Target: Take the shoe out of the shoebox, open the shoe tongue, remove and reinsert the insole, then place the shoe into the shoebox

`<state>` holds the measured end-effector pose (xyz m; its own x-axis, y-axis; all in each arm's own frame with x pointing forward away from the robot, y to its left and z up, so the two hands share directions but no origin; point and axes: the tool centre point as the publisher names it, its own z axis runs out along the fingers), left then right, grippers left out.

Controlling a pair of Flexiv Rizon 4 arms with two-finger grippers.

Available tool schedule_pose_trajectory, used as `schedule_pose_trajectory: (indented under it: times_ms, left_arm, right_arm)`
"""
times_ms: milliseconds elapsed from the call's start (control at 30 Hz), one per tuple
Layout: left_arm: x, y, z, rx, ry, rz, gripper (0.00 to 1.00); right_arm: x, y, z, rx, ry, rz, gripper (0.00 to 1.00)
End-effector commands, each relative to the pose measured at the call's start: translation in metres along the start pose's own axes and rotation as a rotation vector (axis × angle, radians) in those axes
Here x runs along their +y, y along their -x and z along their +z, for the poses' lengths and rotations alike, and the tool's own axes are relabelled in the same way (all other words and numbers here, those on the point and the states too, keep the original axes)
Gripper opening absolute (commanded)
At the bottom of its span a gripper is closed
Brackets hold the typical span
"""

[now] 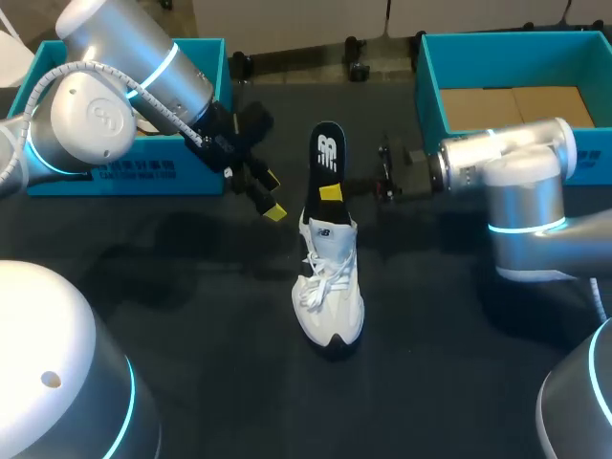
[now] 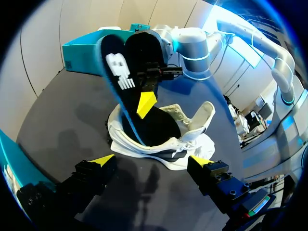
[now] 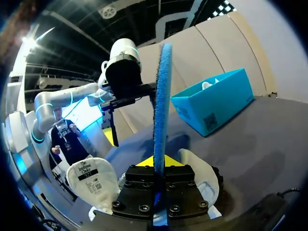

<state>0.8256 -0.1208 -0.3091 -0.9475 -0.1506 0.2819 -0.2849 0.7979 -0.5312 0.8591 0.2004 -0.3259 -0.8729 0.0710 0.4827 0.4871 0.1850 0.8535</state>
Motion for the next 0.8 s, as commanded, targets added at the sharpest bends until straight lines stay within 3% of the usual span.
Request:
schedule_pose_trajectory:
  times_ms: [33, 533, 800]
  left_arm:
    - [0.000, -0.001, 0.001, -0.003, 0.000, -0.001, 1.00]
    - [0.000, -0.001, 0.001, -0.003, 0.000, -0.001, 1.00]
    - [0.000, -0.001, 0.001, -0.003, 0.000, -0.001, 1.00]
  right_arm:
    - [0.001, 0.005, 0.001, 0.024, -0.045, 0.015, 0.00]
    - [-0.035, -0.008, 0.004, 0.053, -0.085, 0.116, 0.00]
    - [-0.039, -0.010, 0.009, 0.058, -0.096, 0.130, 0.00]
